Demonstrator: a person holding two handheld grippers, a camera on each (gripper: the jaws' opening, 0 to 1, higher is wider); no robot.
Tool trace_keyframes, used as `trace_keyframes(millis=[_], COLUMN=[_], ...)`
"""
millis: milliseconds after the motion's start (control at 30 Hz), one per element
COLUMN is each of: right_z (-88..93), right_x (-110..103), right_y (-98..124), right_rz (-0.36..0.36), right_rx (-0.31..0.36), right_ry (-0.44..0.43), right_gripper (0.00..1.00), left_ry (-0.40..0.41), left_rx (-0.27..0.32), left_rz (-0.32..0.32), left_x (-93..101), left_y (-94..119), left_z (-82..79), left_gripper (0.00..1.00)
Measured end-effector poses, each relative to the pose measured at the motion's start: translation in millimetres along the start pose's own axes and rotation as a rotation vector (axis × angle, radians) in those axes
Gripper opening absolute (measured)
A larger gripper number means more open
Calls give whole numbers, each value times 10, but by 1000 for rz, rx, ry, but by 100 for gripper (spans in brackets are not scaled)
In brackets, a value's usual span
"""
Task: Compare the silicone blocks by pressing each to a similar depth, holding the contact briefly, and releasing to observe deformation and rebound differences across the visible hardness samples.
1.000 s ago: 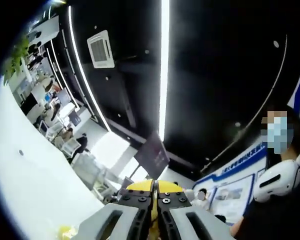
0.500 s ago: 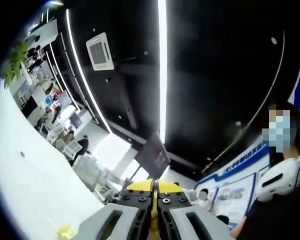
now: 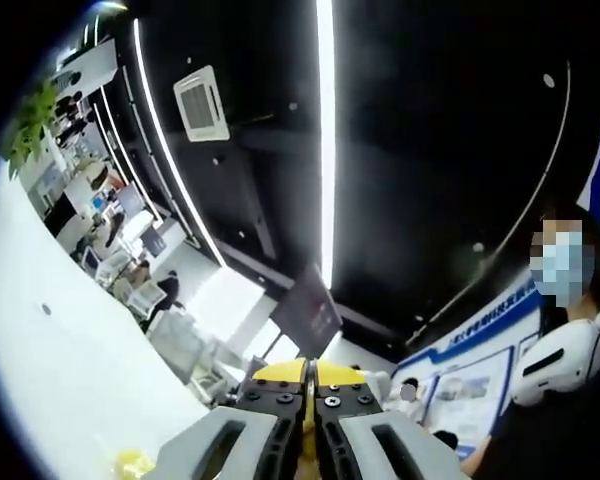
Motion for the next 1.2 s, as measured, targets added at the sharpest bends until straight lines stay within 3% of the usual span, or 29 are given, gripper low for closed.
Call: trace_keyframes(millis=[467, 733, 867, 1200], right_z=[-81, -45, -5, 50], right_x=[-19, -26, -3, 25], right_y=[-70, -80, -98, -143], right_rz=[-40, -43, -37, -26], right_rx=[-6, -8, -14, 3], right_ry=[-24, -37, -55, -68], right_gripper=[4, 4, 4, 5], left_ry=[4, -19, -61, -57], left_rx=[24, 1, -25, -44], left_rz=[-2, -11, -52, -65], left_x=[26, 25, 8, -55], left_y=[-12, 15, 28, 66], left_z=[-88, -86, -84, -105], left_gripper=[0, 0, 0, 0])
Point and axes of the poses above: the point that each gripper's makers call its tool centre point, and the gripper's own axes: y roughly backward along the fingers, x roughly to its right, z roughly out of its underside, the point moved 9 cm from there along y, roughly backward along the fingers, and after that the axes turned 6 degrees about z, right-handed, at the moved point
